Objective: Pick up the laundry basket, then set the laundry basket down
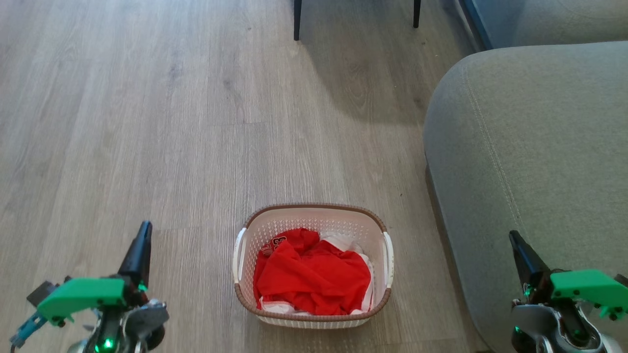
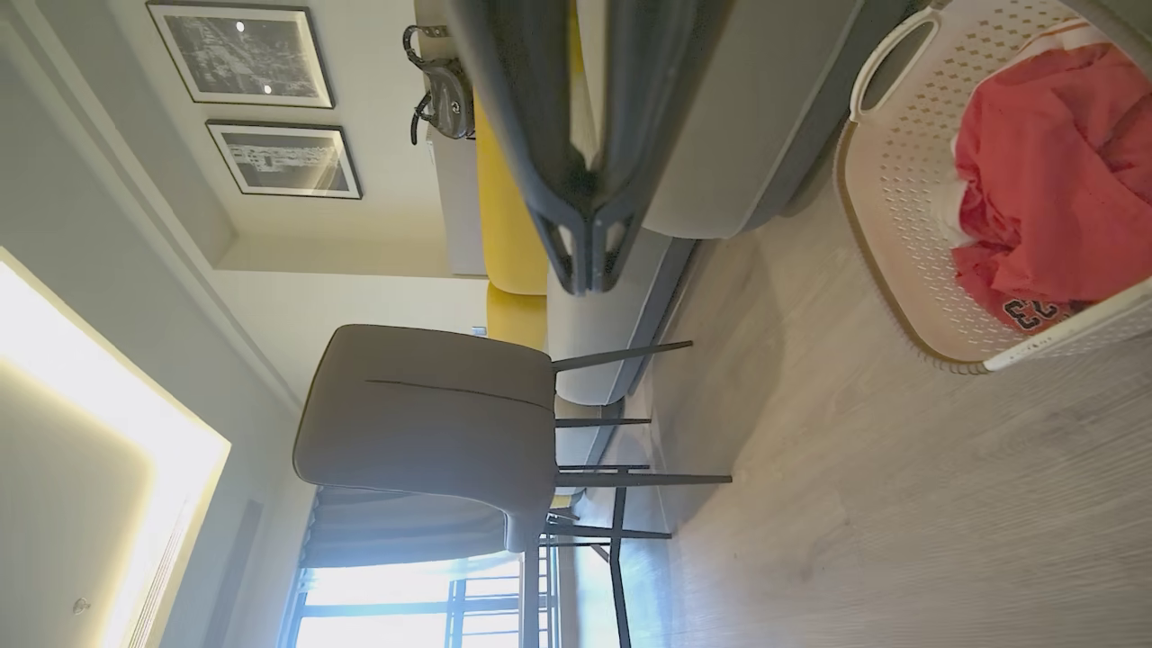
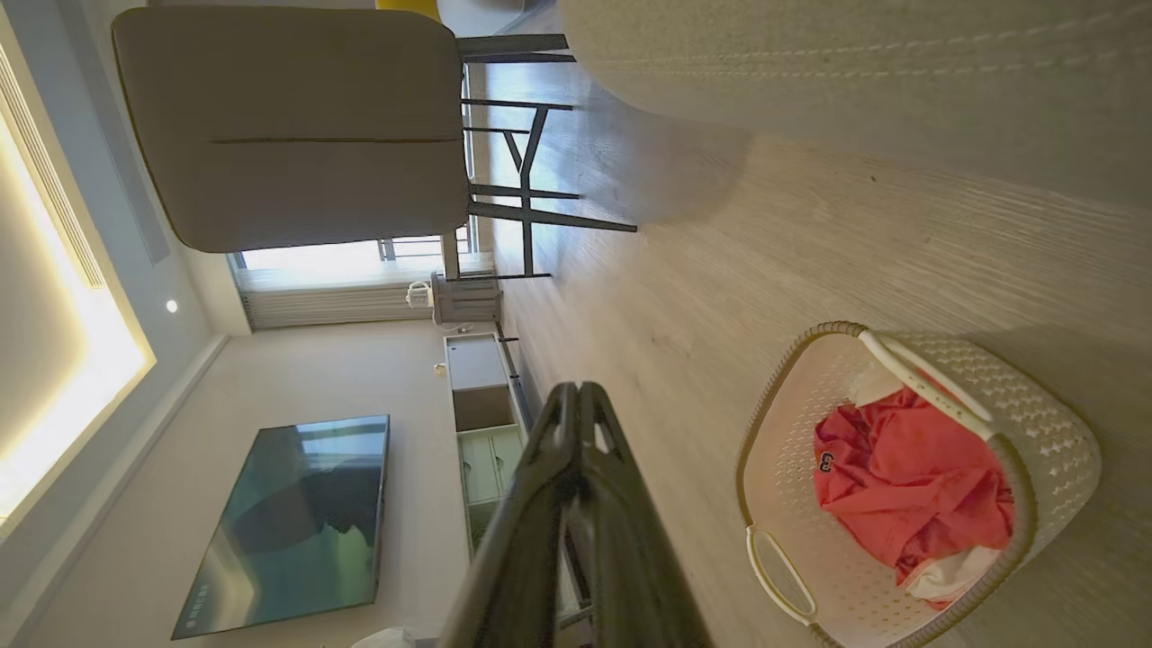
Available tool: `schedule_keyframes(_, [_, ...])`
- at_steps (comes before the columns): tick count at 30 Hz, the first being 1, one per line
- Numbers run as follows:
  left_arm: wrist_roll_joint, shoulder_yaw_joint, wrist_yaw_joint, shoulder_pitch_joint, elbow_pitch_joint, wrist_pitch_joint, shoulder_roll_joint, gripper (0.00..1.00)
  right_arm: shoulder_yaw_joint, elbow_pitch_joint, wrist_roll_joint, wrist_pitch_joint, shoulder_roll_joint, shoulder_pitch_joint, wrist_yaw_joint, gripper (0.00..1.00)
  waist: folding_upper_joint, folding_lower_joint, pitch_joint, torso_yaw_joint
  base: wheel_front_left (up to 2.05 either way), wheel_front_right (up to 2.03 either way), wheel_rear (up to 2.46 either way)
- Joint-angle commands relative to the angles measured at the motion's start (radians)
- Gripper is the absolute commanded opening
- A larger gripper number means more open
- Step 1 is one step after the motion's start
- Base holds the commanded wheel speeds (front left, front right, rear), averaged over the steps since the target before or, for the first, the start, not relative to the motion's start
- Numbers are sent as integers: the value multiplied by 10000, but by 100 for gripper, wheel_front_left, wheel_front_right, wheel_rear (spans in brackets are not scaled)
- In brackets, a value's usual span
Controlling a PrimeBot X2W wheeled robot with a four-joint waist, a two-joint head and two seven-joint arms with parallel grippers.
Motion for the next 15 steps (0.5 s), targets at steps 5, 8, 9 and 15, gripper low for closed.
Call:
schedule_keyframes(5, [-363,456,-151,-681,-300,151,77,0,119,-308,366,139,-140,-634,-15,0,0,0,0,-1,0,0,0])
schedule_keyframes(8, [-357,464,-151,-682,-300,158,71,0,107,-307,356,148,-132,-635,-15,0,0,0,0,-1,0,0,0])
schedule_keyframes(9, [-354,467,-151,-682,-300,160,69,0,104,-306,353,151,-130,-635,-15,0,0,0,0,-1,0,0,0])
schedule_keyframes(15, [-342,482,-151,-684,-299,172,58,0,82,-305,335,168,-114,-637,-15,0,0,0,0,-1,0,0,0])
